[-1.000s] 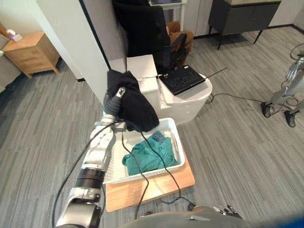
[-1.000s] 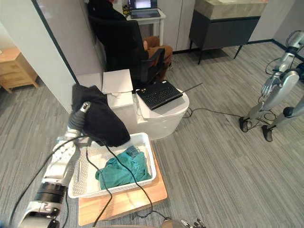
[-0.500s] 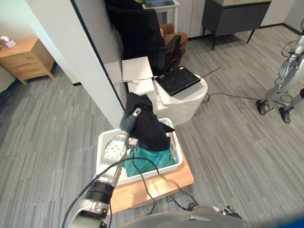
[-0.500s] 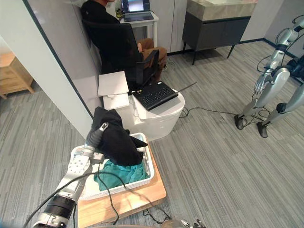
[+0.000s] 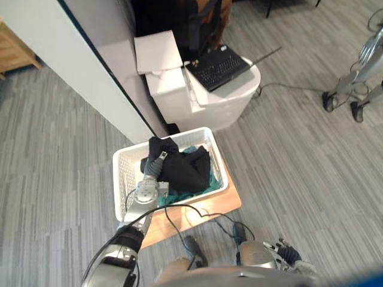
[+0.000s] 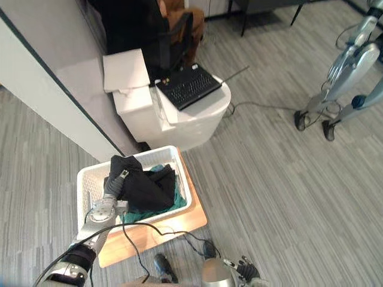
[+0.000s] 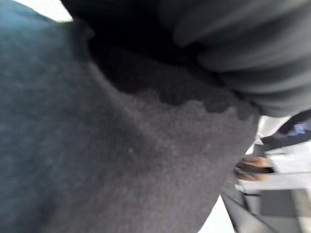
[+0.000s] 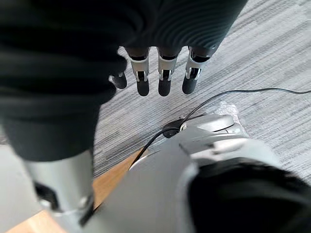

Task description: Tidy the bed and pick cloth on bed and put in laundry

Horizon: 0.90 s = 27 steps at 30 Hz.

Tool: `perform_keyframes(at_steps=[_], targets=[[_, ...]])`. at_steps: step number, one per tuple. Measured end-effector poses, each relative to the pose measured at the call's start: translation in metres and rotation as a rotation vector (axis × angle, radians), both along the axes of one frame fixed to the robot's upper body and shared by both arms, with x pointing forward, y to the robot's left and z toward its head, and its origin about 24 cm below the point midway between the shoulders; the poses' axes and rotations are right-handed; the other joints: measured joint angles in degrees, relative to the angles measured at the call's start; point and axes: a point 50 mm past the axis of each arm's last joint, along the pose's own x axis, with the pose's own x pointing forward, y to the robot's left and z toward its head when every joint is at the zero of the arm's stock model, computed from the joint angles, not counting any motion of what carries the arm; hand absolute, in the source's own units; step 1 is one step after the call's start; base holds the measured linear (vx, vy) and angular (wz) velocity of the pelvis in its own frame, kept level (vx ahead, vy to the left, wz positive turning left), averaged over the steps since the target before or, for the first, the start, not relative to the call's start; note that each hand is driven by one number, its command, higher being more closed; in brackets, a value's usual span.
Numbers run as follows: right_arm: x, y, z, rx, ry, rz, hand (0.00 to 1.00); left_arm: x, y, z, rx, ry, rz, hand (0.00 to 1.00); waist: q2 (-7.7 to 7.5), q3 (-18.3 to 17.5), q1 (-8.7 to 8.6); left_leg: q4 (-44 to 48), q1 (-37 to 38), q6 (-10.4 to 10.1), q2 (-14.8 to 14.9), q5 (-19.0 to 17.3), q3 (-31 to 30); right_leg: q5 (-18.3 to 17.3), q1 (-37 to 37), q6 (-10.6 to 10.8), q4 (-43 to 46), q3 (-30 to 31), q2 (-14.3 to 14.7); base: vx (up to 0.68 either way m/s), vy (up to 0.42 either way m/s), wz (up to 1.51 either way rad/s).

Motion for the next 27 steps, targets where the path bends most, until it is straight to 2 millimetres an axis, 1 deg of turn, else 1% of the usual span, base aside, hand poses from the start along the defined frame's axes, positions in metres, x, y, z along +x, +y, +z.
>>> perform_keyframes(at_steps=[1, 2, 5, 6, 10, 14, 16, 19, 21, 22, 24, 25, 26, 27], targets=[[0.006, 0.001, 0.002, -0.004, -0.019, 0.016, 0.0, -0.001, 0.003, -0.002, 0.006, 0.01, 0.023, 1.0, 0.13, 0.35, -0.7, 0.0, -0.74, -0.05, 0.08, 0.15, 0.01, 0.0, -0.71, 0.0, 0.08, -0.03, 0.05, -0.03, -0.045, -0.01], [0.01, 0.0, 0.005, -0.009, -0.039, 0.021, 0.0, -0.001, 0.004, -0.003, 0.01, 0.012, 0.042, 1.0, 0.38, 0.64, -0.88, 0.01, -1.58, -0.09, 0.25, 0.28, 0.25, 0.0, -1.93, -0.01, 0.65, 0.13, 0.15, -0.02, -0.043, -0.06], [0.017, 0.0, 0.009, -0.015, -0.07, 0.028, 0.0, 0.002, 0.008, -0.002, 0.027, 0.017, 0.077, 1.0, 0.52, 2.36, -0.62, 0.01, -1.91, -0.27, 0.75, 0.43, 1.78, -0.14, -3.83, -0.2, 2.56, 1.3, 0.37, -0.03, -0.028, -0.23], [0.02, 0.0, 0.011, -0.014, -0.084, 0.031, 0.0, 0.003, 0.011, -0.001, 0.03, 0.011, 0.105, 0.0, 0.58, 2.54, -0.69, 0.02, -2.68, -0.38, 0.88, 0.57, 2.23, -0.41, -5.29, -0.48, 3.46, 1.44, 0.48, -0.04, -0.045, -0.21], [0.02, 0.001, 0.012, -0.015, -0.099, 0.03, 0.0, 0.005, 0.011, 0.001, 0.021, 0.002, 0.11, 0.0, 0.57, 2.55, -0.57, 0.03, -3.11, -0.68, 1.19, 0.89, 2.97, -1.63, -7.06, -1.01, 6.05, 1.82, 0.68, -0.01, -0.047, -0.07], [0.023, 0.001, 0.015, -0.019, -0.144, 0.029, 0.0, 0.0, 0.017, -0.006, -0.021, 0.03, 0.128, 0.0, 0.56, 2.55, -0.21, 0.02, -1.89, -0.9, 1.44, 1.01, 2.99, -3.16, -6.85, -1.26, 8.29, 1.77, 0.82, 0.0, -0.044, 0.01], [0.021, 0.0, 0.015, -0.015, -0.143, 0.014, 0.0, -0.002, 0.016, -0.009, -0.041, 0.04, 0.116, 0.0, 0.58, 2.54, 0.13, 0.02, -0.76, -0.96, 1.55, 1.0, 2.68, -3.54, -5.63, -1.33, 8.42, 1.42, 0.86, 0.01, -0.031, 0.1], [0.012, -0.001, 0.01, -0.001, -0.124, -0.033, 0.0, -0.01, 0.019, -0.015, -0.087, 0.057, 0.124, 0.0, 0.58, 2.44, 0.1, 0.01, 2.07, -1.32, 1.68, 0.76, 1.41, -3.84, -1.94, -1.3, 7.67, 0.41, 0.88, 0.02, -0.012, 0.18], [0.001, -0.001, 0.006, 0.006, -0.093, -0.044, 0.0, -0.017, 0.026, -0.02, -0.102, 0.07, 0.137, 0.0, 0.91, 1.67, 0.04, 0.0, 3.47, -1.47, 1.59, 0.62, 0.45, -3.98, 0.31, -1.12, 6.7, -0.41, 0.75, 0.01, -0.005, 0.19], [-0.003, -0.002, 0.005, 0.006, -0.084, -0.048, 0.0, -0.019, 0.028, -0.02, -0.104, 0.068, 0.14, 0.0, 1.04, 1.25, 0.02, -0.01, 3.5, -1.46, 1.54, 0.62, 0.03, -4.0, 0.55, -1.09, 6.51, -0.62, 0.69, 0.01, 0.002, 0.22], [-0.017, -0.005, 0.001, 0.002, -0.041, -0.066, 0.0, -0.026, 0.036, -0.018, -0.098, 0.054, 0.144, 0.0, 1.57, -0.52, 0.12, -0.02, 3.89, -1.44, 1.42, 0.6, -0.89, -4.0, 1.82, -1.08, 5.51, -1.55, 0.54, 0.03, 0.001, 0.21], [-0.021, -0.005, -0.001, 0.002, -0.031, -0.069, 0.0, -0.027, 0.039, -0.016, -0.094, 0.048, 0.15, 0.0, 1.63, -0.78, 0.11, -0.02, 4.22, -1.44, 1.37, 0.59, -1.37, -4.0, 2.44, -1.08, 5.23, -1.98, 0.49, 0.03, -0.002, 0.22], [-0.028, -0.005, -0.003, 0.004, -0.008, -0.074, 0.0, -0.029, 0.046, -0.014, -0.078, 0.043, 0.161, 0.0, 1.68, -1.47, 0.18, -0.02, 4.88, -1.52, 1.39, 0.44, -1.77, -4.01, 3.58, -1.07, 4.75, -2.13, 0.51, 0.02, -0.001, 0.14], [-0.029, -0.005, -0.003, 0.004, -0.005, -0.075, 0.0, -0.03, 0.048, -0.014, -0.076, 0.043, 0.163, 0.0, 1.71, -1.6, 0.22, -0.02, 4.96, -1.52, 1.39, 0.43, -1.81, -4.01, 3.71, -1.07, 4.69, -2.14, 0.52, 0.02, -0.002, 0.11]])
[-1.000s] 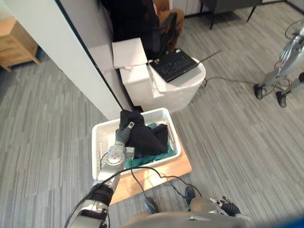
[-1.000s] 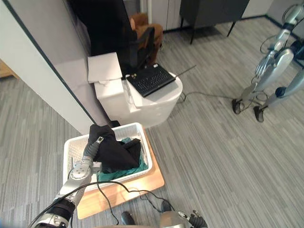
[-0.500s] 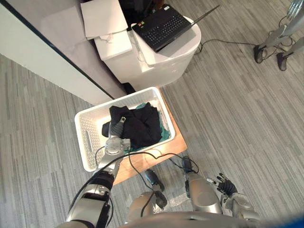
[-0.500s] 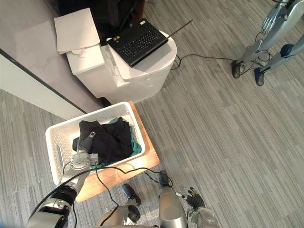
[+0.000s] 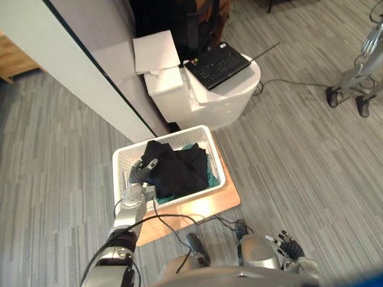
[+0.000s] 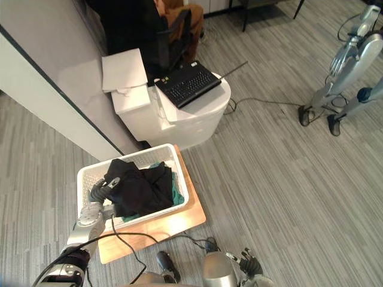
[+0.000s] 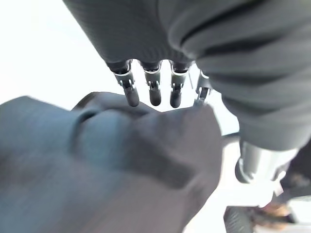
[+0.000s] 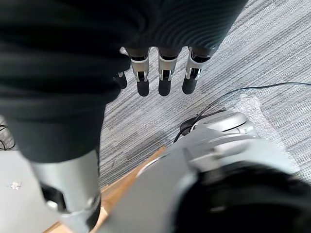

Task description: Tidy the bed and pick cloth on bed and put in laundry

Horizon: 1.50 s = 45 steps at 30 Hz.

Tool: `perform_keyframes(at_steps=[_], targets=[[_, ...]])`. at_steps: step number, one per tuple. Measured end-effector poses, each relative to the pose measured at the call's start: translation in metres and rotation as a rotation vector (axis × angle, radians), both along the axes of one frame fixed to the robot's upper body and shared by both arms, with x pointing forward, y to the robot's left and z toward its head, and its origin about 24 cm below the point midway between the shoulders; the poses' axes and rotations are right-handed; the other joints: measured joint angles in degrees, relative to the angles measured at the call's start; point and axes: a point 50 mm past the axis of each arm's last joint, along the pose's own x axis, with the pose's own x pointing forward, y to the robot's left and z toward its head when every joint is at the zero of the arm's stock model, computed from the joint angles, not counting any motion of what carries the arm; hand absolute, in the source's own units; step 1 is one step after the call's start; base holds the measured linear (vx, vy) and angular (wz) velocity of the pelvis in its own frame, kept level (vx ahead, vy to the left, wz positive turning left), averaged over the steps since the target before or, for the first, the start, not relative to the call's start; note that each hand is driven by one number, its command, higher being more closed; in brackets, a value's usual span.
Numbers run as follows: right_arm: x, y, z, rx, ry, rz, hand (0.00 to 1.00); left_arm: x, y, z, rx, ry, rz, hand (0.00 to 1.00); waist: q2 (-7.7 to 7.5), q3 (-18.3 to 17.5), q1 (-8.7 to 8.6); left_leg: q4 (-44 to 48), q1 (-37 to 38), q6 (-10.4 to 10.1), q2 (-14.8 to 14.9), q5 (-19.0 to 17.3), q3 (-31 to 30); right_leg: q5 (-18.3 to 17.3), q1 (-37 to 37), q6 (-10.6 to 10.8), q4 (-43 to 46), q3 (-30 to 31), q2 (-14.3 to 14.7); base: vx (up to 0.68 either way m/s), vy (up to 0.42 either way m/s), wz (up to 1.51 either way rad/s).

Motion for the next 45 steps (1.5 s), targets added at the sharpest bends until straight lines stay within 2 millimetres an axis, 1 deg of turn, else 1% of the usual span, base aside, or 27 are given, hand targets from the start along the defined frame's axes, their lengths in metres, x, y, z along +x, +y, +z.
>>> perform_keyframes(at_steps=[2, 5, 6, 9, 13, 17, 19, 20, 22, 24, 25, 26, 27, 29, 30, 31, 32, 33, 34, 35, 37, 38, 39, 40, 42, 45], targets=[[-0.012, -0.001, -0.002, -0.005, 0.028, -0.003, 0.0, -0.005, 0.019, 0.005, 0.021, -0.011, 0.033, 0.0, 0.25, -2.63, 0.64, -0.02, 0.3, -0.02, -0.03, -0.1, -0.52, 0.07, 0.99, 0.05, -0.96, -0.33, 0.04, 0.02, -0.01, 0.09], [-0.019, -0.001, -0.004, -0.006, 0.048, -0.005, 0.0, -0.007, 0.033, 0.012, 0.039, -0.026, 0.05, 0.0, 0.19, -3.75, 0.72, -0.13, 1.53, -0.13, -0.11, -0.23, -1.58, 0.16, 2.78, 0.16, -1.92, -1.29, -0.02, 0.01, -0.01, 0.17], [-0.021, -0.001, -0.005, -0.007, 0.057, -0.002, 0.0, -0.008, 0.034, 0.011, 0.036, -0.026, 0.054, 0.0, 0.12, -4.18, 0.86, -0.23, 1.6, -0.12, -0.13, -0.28, -1.57, 0.18, 2.91, 0.16, -2.08, -1.3, -0.01, -0.03, -0.01, 0.07], [-0.027, -0.002, -0.006, -0.011, 0.079, -0.004, 0.0, -0.011, 0.041, 0.013, 0.023, -0.038, 0.087, 0.0, 0.13, -5.67, 2.01, -0.33, 1.64, -0.06, -0.2, -0.37, -1.82, 0.74, 3.63, 0.2, -3.39, -1.33, -0.01, 0.0, 0.0, 0.0], [-0.03, -0.001, -0.007, -0.012, 0.082, -0.002, 0.0, -0.012, 0.047, 0.016, 0.005, -0.061, 0.089, 0.0, -0.24, -6.09, 2.24, -0.33, 1.78, 0.0, -0.34, -0.42, -2.62, 0.87, 4.45, 0.24, -4.03, -1.59, -0.01, 0.01, -0.011, 0.08], [-0.031, -0.001, -0.007, -0.015, 0.087, 0.005, 0.0, -0.025, 0.055, 0.021, -0.008, -0.12, 0.13, 0.0, -0.95, -6.52, 2.51, -0.34, 1.76, 0.0, -0.7, -0.53, -2.92, 0.96, 4.89, 0.29, -4.77, -1.86, 0.01, 0.02, -0.003, 0.02], [-0.034, 0.0, -0.007, -0.014, 0.092, 0.004, 0.0, -0.03, 0.056, 0.02, -0.021, -0.133, 0.144, 0.0, -1.15, -6.66, 3.49, -0.34, 1.81, -0.02, -0.7, -0.55, -3.1, 0.96, 5.45, 0.29, -4.91, -2.42, 0.02, 0.05, -0.013, 0.07], [-0.035, -0.001, -0.007, -0.013, 0.096, 0.003, 0.0, -0.034, 0.055, 0.017, -0.052, -0.13, 0.162, 0.0, -1.19, -6.68, 4.37, -0.34, 1.82, -0.02, -0.73, -0.56, -3.32, 0.96, 5.64, 0.29, -5.02, -2.85, 0.06, 0.04, -0.025, 0.13], [-0.034, 0.0, -0.008, -0.009, 0.1, 0.019, 0.0, -0.049, 0.056, 0.003, -0.136, -0.103, 0.227, 0.0, -1.23, -6.7, 4.89, -0.35, 1.86, -0.02, -0.86, -0.55, -4.23, 0.95, 6.33, 0.31, -5.3, -3.41, 0.13, 0.02, -0.026, 0.22], [-0.033, 0.001, -0.008, 0.002, 0.103, 0.032, 0.0, -0.078, 0.051, -0.026, -0.212, 0.003, 0.299, 0.0, -1.5, -6.99, 5.52, -0.37, 1.87, -0.02, -1.03, -0.55, -5.15, 0.91, 6.65, 0.36, -5.61, -4.39, -0.03, 0.0, -0.016, 0.23], [-0.032, 0.002, -0.008, 0.003, 0.102, 0.033, 0.0, -0.088, 0.049, -0.035, -0.227, 0.042, 0.317, 0.0, -1.56, -7.03, 5.65, -0.37, 1.87, -0.01, -1.07, -0.55, -5.37, 0.89, 6.76, 0.39, -5.62, -4.6, -0.07, -0.01, -0.011, 0.17], [-0.031, 0.002, -0.008, 0.007, 0.105, 0.033, 0.0, -0.107, 0.042, -0.053, -0.266, 0.121, 0.356, 0.0, -1.71, -7.12, 6.2, -0.37, 1.9, -0.01, -1.17, -0.55, -5.74, 0.86, 6.95, 0.43, -5.64, -4.86, -0.19, -0.01, -0.006, 0.12], [-0.031, 0.002, -0.008, 0.008, 0.107, 0.033, 0.0, -0.116, 0.038, -0.061, -0.288, 0.161, 0.373, 0.0, -1.85, -7.2, 6.64, -0.37, 1.94, -0.01, -1.21, -0.55, -5.82, 0.86, 7.05, 0.43, -5.66, -4.95, -0.33, -0.01, 0.0, 0.11], [-0.033, 0.004, -0.01, 0.021, 0.125, 0.033, 0.0, -0.156, 0.02, -0.09, -0.392, 0.304, 0.438, 0.0, -2.69, -7.69, 7.8, -0.38, 2.17, 0.02, -1.36, -0.53, -6.31, 0.79, 7.58, 0.52, -5.71, -5.54, -0.47, -0.01, -0.002, 0.11], [-0.033, 0.005, -0.01, 0.026, 0.127, 0.035, 0.0, -0.168, 0.015, -0.097, -0.418, 0.341, 0.455, 0.0, -2.88, -7.8, 8.0, -0.38, 2.37, 0.02, -1.4, -0.53, -6.4, 0.76, 7.82, 0.56, -5.72, -5.68, -0.51, -0.02, -0.01, 0.14], [-0.031, 0.006, -0.011, 0.033, 0.128, 0.038, 0.0, -0.189, 0.005, -0.108, -0.458, 0.415, 0.488, 0.0, -3.24, -7.99, 8.15, -0.39, 2.76, 0.02, -1.55, -0.53, -6.78, 0.61, 8.38, 0.72, -5.77, -6.07, -0.61, -0.03, -0.008, 0.18], [-0.031, 0.007, -0.011, 0.04, 0.129, 0.039, 0.0, -0.209, -0.005, -0.117, -0.492, 0.478, 0.503, 0.0, -3.26, -8.41, 8.19, -0.4, 2.65, 0.1, -1.69, -0.49, -7.4, 0.33, 8.47, 0.92, -5.67, -6.32, -0.79, -0.04, -0.005, 0.2], [-0.031, 0.007, -0.011, 0.042, 0.129, 0.04, 0.0, -0.217, -0.01, -0.12, -0.509, 0.504, 0.508, 0.0, -3.44, -8.64, 8.26, -0.4, 2.61, 0.17, -1.7, -0.45, -7.62, 0.29, 8.5, 0.95, -5.59, -6.5, -1.01, -0.03, 0.006, 0.18], [-0.03, 0.008, -0.012, 0.051, 0.133, 0.042, 0.0, -0.231, -0.019, -0.125, -0.54, 0.552, 0.515, 0.0, -3.34, -8.84, 8.51, -0.41, 2.53, 0.26, -1.7, -0.4, -7.78, 0.17, 8.51, 1.04, -5.58, -6.58, -1.24, -0.03, 0.01, 0.09], [-0.03, 0.009, -0.012, 0.058, 0.135, 0.043, 0.0, -0.24, -0.025, -0.128, -0.563, 0.58, 0.52, 0.0, -3.27, -8.96, 8.66, -0.41, 2.52, 0.33, -1.71, -0.38, -7.89, 0.1, 8.5, 1.1, -5.59, -6.8, -1.38, -0.04, 0.01, 0.1], [-0.03, 0.009, -0.013, 0.069, 0.145, 0.04, 0.0, -0.254, -0.038, -0.133, -0.613, 0.647, 0.493, 0.0, -3.19, -9.14, 8.6, -0.42, 2.35, 0.52, -1.98, -0.5, -8.43, -0.24, 8.52, 1.46, -5.5, -7.35, -1.63, -0.04, 0.01, 0.14], [-0.029, 0.009, -0.013, 0.072, 0.147, 0.036, 0.0, -0.256, -0.04, -0.134, -0.624, 0.652, 0.477, 0.0, -3.25, -9.19, 8.57, -0.42, 2.11, 0.42, -2.05, -0.6, -8.74, -0.34, 8.48, 1.6, -5.52, -7.67, -1.71, -0.03, 0.016, 0.19], [-0.031, 0.009, -0.014, 0.078, 0.159, 0.022, 0.0, -0.255, -0.042, -0.134, -0.606, 0.679, 0.403, 0.0, -3.44, -9.34, 8.58, -0.42, 1.83, 0.46, -2.12, -0.56, -9.08, -0.34, 8.39, 1.61, -5.53, -7.93, -1.81, -0.02, 0.009, 0.14], [-0.031, 0.009, -0.014, 0.08, 0.161, 0.016, 0.0, -0.253, -0.043, -0.134, -0.598, 0.694, 0.358, 0.0, -3.32, -9.38, 8.59, -0.42, 1.75, 0.46, -2.13, -0.56, -9.08, -0.34, 8.33, 1.61, -5.55, -7.94, -1.83, -0.01, 0.016, 0.07], [-0.027, 0.008, -0.014, 0.081, 0.158, 0.015, 0.0, -0.251, -0.043, -0.136, -0.54, 0.786, 0.224, 0.0, -3.38, -9.36, 8.54, -0.42, 1.73, 0.54, -2.25, -0.64, -9.03, -0.24, 8.31, 1.78, -5.58, -7.89, -1.93, 0.0, 0.0, 0.0], [-0.026, 0.007, -0.014, 0.076, 0.163, 0.016, 0.0, -0.246, -0.042, -0.137, -0.463, 0.903, 0.129, 0.0, -3.2, -9.53, 8.41, -0.41, 1.81, 0.87, -2.27, -0.51, -8.63, 0.11, 8.32, 1.53, -5.58, -7.63, -1.67, 0.05, 0.0, -0.07]])
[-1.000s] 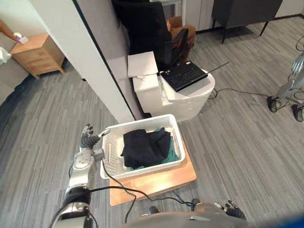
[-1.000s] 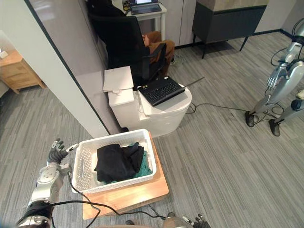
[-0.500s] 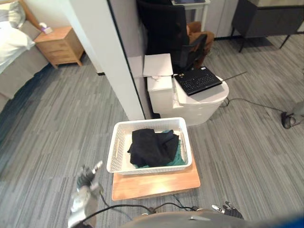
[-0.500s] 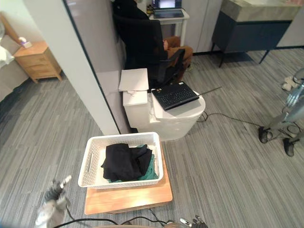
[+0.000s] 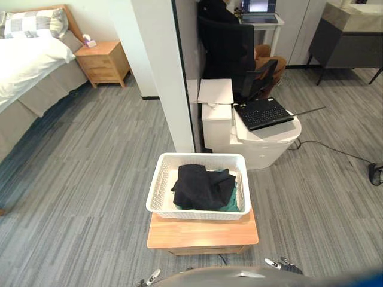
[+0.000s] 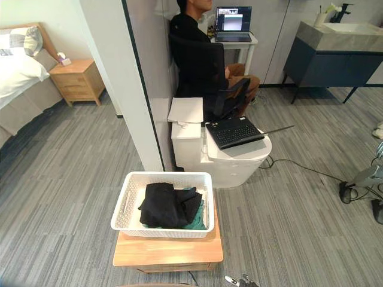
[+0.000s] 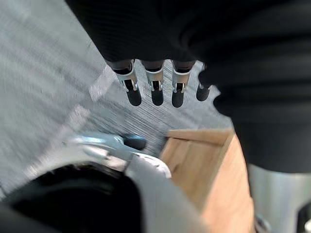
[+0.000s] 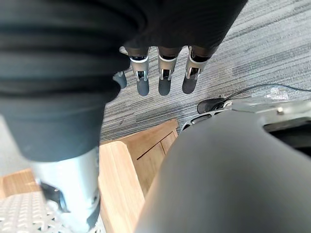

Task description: Tidy the bed and pick cloth on bed and put in laundry

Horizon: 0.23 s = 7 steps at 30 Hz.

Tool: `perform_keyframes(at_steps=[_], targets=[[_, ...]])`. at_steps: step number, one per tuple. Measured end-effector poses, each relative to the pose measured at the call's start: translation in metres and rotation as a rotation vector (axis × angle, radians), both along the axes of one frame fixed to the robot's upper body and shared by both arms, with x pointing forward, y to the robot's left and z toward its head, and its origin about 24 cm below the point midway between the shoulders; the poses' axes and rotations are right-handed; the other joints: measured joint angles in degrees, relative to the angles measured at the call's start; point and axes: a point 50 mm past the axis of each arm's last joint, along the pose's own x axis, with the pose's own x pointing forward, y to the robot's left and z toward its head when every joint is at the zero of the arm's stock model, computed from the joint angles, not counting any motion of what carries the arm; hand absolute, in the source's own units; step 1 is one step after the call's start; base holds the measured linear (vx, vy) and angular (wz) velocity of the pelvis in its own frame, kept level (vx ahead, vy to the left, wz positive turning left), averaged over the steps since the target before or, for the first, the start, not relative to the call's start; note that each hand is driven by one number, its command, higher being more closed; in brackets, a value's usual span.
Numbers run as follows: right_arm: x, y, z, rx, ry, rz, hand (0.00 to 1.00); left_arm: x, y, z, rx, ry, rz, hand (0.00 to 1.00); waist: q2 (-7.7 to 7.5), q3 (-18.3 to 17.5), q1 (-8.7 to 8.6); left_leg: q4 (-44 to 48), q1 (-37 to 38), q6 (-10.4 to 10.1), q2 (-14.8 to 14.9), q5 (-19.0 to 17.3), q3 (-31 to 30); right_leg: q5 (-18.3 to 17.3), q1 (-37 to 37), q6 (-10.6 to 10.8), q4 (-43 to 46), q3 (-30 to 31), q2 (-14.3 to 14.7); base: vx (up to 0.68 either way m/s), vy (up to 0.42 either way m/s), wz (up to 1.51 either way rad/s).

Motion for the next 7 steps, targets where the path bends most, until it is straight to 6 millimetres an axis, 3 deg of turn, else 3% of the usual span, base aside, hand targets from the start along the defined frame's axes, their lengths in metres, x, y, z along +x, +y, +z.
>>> perform_keyframes(at_steps=[7], targets=[[0.0074, 0.0009, -0.0007, -0.016, 0.008, -0.007, 0.0, 0.0016, 0.001, -0.0015, -0.002, 0.105, -0.077, 0.0, -0.12, -0.01, 0.01, 0.01, 0.32, -0.41, 0.13, -0.27, 1.11, 0.1, 0.09, -0.02, -0.32, 0.04, 0.33, 0.05, -0.01, -0.05]])
